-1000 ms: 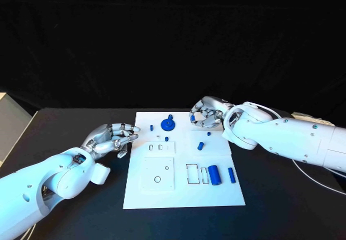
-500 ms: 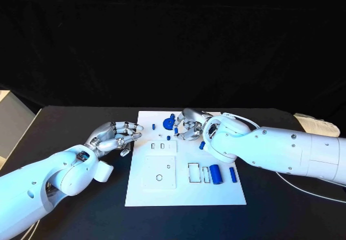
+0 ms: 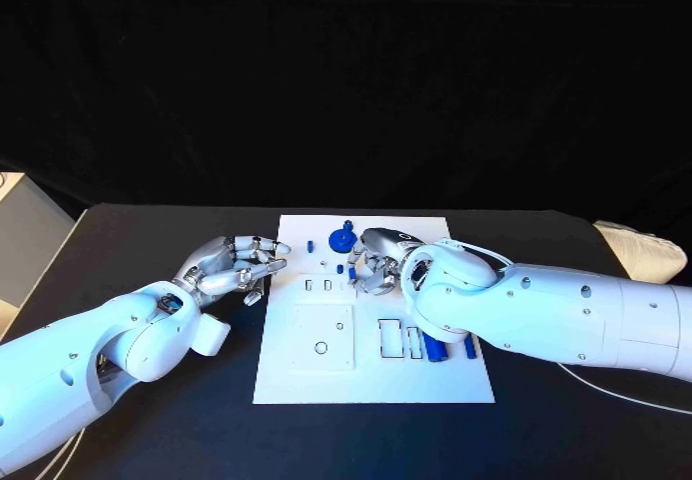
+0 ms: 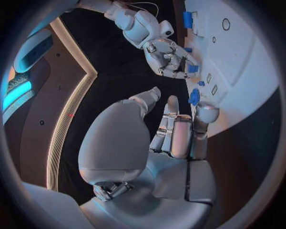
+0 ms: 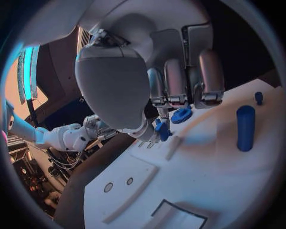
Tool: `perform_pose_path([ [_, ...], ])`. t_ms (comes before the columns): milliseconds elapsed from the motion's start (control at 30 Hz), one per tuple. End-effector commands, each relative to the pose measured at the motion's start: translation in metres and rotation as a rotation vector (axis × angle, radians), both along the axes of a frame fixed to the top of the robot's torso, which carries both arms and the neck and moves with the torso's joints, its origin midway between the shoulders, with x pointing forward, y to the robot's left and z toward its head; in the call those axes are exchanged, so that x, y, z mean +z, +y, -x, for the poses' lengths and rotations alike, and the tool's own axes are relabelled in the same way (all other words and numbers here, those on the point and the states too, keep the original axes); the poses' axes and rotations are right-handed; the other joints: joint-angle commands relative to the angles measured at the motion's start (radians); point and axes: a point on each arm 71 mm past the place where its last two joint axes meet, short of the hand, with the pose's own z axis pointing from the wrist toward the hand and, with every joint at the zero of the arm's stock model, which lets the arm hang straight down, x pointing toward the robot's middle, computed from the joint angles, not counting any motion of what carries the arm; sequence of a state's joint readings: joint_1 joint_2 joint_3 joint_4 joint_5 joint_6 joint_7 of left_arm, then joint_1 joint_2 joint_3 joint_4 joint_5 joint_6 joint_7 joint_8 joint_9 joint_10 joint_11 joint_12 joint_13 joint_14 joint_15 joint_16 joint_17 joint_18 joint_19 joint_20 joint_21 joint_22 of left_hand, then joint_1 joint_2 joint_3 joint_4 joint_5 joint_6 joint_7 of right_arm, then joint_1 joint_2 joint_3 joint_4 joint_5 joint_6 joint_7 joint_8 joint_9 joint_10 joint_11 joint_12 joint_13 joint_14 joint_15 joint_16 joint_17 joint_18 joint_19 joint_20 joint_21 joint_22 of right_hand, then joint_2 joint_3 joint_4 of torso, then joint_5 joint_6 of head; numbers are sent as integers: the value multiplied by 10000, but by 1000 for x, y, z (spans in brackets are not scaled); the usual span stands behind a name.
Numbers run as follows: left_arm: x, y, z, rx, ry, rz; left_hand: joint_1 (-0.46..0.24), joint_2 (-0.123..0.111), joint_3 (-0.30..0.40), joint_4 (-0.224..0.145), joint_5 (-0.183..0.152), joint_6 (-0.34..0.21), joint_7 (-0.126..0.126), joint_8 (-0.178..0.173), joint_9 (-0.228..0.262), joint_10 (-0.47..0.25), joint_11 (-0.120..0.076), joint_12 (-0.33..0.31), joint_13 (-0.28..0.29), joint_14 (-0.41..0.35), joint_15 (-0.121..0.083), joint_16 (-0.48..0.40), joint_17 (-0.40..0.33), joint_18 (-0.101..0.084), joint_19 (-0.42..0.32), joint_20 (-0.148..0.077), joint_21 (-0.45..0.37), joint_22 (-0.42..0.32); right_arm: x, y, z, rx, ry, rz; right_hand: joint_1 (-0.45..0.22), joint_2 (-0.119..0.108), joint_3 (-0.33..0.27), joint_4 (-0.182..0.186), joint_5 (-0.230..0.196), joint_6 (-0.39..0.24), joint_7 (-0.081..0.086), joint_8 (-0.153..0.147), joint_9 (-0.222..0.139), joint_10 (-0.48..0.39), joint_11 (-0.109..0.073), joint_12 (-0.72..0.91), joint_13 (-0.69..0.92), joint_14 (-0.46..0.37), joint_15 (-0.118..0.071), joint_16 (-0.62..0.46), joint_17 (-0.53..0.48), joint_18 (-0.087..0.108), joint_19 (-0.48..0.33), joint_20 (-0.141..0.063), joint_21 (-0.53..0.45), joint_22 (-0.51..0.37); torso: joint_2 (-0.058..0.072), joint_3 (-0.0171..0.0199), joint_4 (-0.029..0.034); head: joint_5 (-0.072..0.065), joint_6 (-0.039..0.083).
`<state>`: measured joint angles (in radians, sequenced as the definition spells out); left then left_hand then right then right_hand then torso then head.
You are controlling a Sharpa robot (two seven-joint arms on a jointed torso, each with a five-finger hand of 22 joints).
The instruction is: Assemble the parts on the task board
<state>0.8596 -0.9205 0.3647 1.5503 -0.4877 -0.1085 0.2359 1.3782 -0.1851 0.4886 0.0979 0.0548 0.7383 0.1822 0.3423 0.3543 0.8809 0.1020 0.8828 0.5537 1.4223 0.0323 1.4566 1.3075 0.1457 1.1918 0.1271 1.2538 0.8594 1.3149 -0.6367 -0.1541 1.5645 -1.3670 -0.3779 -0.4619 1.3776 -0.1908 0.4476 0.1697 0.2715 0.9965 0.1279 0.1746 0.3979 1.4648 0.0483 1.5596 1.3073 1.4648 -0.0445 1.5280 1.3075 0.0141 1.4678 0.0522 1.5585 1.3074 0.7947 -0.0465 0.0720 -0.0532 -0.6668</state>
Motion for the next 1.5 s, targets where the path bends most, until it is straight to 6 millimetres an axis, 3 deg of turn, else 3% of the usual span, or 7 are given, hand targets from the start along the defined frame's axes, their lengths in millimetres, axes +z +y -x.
perform_pose_path([
  [33,0,-2,1,-203,-30,4,-77,26,74,0,-6,-97,1,67,1,-68,3,31,-9,41,21,33,229,-139,51,12,42,9,-1,1,3,-102,-343,548,-118,13,53,13,50,-46,27,32,17,928,-14,-31,2512,855,59,-3,1712,-112,993,54,21,2523,-11,3,-18,27,-45],
  [733,0,-2,1,-279,48,-36,-84,17,85,3,-7,-99,3,73,0,-82,7,34,-16,37,24,32,223,-138,46,16,52,15,-6,9,8,-33,-685,617,-196,-42,39,14,48,-58,34,44,23,914,-4,-47,2499,848,77,-20,1676,-109,989,75,10,2511,-12,-9,-10,-22,-51],
  [1067,0,-1,2,-293,67,-58,-84,17,85,3,-7,-99,3,73,0,-82,7,34,-16,37,24,32,223,-138,46,16,52,15,-13,10,9,-65,-824,566,-216,-63,38,9,42,-74,38,41,22,918,0,-43,2502,849,81,-18,1681,-107,987,82,3,2503,13,-3,29,6,-87],
  [1500,0,-1,2,-328,96,-93,-92,9,98,6,-7,-108,7,75,-1,-110,12,29,-26,40,29,37,232,-137,36,19,60,14,-16,8,8,-85,-878,606,-228,-77,40,2,36,-85,41,41,21,910,3,-51,2495,850,84,-17,1683,-106,987,87,2,2502,-13,7,-13,48,-127],
])
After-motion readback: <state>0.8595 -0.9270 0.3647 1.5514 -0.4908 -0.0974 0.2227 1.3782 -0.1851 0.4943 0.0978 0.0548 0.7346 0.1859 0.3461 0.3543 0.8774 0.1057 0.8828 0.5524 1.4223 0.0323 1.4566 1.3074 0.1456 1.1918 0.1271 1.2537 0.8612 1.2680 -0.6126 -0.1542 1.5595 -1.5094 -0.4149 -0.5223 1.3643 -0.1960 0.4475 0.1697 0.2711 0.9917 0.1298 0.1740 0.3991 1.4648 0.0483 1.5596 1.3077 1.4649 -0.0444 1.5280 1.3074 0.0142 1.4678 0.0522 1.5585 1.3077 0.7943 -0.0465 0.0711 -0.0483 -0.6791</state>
